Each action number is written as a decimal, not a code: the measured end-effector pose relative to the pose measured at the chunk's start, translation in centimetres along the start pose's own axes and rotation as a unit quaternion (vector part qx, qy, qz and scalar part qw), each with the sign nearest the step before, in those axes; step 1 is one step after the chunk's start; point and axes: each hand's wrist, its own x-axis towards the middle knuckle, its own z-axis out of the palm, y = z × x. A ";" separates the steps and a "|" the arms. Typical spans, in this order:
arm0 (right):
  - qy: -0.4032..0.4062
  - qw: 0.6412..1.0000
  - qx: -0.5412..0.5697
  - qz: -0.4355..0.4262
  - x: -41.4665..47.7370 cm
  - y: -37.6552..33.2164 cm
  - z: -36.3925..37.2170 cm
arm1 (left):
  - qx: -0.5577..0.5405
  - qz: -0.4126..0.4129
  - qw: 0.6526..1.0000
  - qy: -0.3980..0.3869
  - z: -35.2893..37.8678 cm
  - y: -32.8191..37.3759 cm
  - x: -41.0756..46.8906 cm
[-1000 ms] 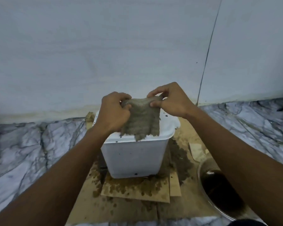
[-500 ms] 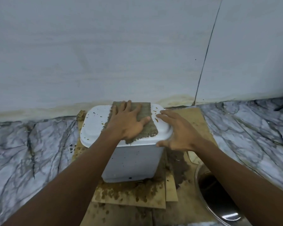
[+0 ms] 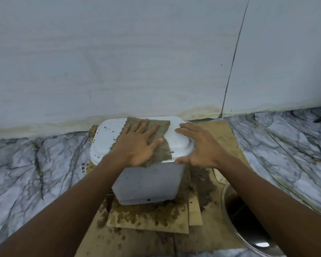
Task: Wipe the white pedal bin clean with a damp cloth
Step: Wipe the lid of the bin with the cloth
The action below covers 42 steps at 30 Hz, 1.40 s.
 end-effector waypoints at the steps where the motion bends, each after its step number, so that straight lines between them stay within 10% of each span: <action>1: -0.001 1.000 -0.004 0.003 0.0 -0.1 0.0 | -0.003 -0.017 1.000 -0.001 -0.3 -0.9 0.1; 7: -0.005 1.000 -0.023 0.008 0.5 0.0 0.1 | -0.007 -0.084 0.996 -0.010 -1.3 -0.1 3.9; 19: 0.012 1.000 0.012 -0.006 0.3 0.8 0.6 | 0.023 0.038 0.999 0.006 0.5 0.7 -0.9; 28: 0.007 1.000 -0.017 0.007 0.9 0.7 0.6 | -0.002 -0.085 0.996 0.008 -1.1 -2.2 3.6; 42: 0.022 1.000 0.008 -0.005 0.4 0.7 0.9 | 0.021 0.034 0.999 0.009 0.4 -0.2 -1.3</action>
